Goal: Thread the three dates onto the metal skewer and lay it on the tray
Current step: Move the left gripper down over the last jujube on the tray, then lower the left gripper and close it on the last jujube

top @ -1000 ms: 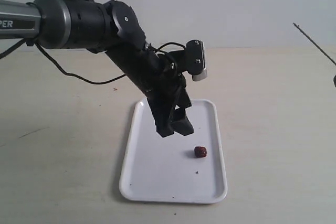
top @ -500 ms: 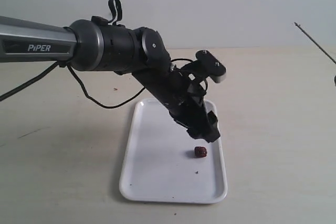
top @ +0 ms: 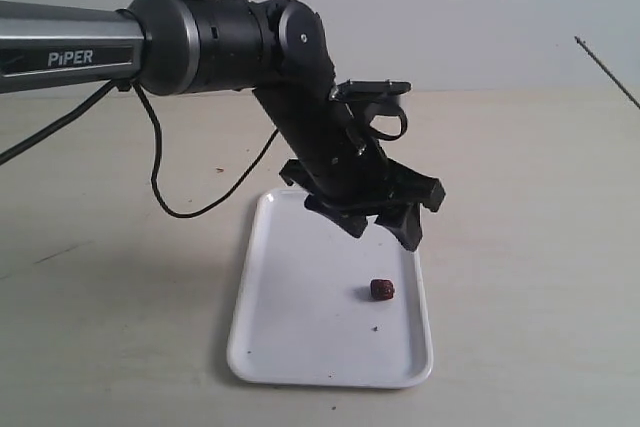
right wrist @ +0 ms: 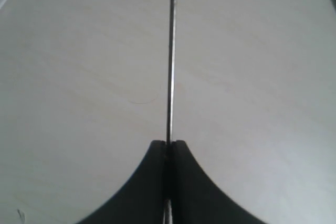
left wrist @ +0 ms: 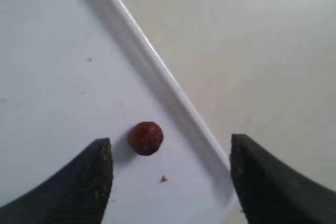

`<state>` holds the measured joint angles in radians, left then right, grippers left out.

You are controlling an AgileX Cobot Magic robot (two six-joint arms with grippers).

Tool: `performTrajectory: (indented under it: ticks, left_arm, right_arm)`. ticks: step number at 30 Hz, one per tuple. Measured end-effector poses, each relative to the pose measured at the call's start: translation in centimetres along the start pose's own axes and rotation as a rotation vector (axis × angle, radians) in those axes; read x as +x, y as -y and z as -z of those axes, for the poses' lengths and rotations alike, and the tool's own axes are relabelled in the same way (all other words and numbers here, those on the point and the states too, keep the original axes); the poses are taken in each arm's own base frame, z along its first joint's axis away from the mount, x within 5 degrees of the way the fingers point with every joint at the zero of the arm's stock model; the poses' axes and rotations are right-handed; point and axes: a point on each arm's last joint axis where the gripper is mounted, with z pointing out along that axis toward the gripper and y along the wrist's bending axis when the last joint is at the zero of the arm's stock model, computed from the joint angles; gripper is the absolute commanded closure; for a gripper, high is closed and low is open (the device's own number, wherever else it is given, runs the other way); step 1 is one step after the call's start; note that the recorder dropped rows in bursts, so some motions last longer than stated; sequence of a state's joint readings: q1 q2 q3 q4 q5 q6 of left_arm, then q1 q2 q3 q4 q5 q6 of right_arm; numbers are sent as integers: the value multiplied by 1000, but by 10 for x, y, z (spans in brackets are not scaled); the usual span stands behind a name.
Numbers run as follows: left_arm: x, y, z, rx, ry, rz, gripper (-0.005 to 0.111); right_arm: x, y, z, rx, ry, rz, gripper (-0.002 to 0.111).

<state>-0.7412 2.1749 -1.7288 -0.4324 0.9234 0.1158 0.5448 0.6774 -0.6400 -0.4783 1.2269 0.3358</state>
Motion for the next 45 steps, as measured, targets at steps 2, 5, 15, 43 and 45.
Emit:
performTrajectory:
  ticks: [2, 5, 15, 43, 45]
  left_arm:
    - [1, 3, 0, 30, -11, 50, 44]
    - [2, 8, 1, 86, -26, 116, 44]
    - [6, 7, -1, 26, -69, 384, 44]
    - [4, -1, -61, -166, -75, 513, 45]
    - [2, -1, -61, -168, -76, 509, 45]
  right_arm:
    - [0, 0, 0, 0, 0, 0, 108]
    - [0, 0, 0, -2, -1, -3, 108]
    - [0, 0, 0, -4, -1, -4, 108]
    - [-1, -2, 0, -18, 12, -7, 108]
    - [-1, -2, 0, -18, 12, -7, 108]
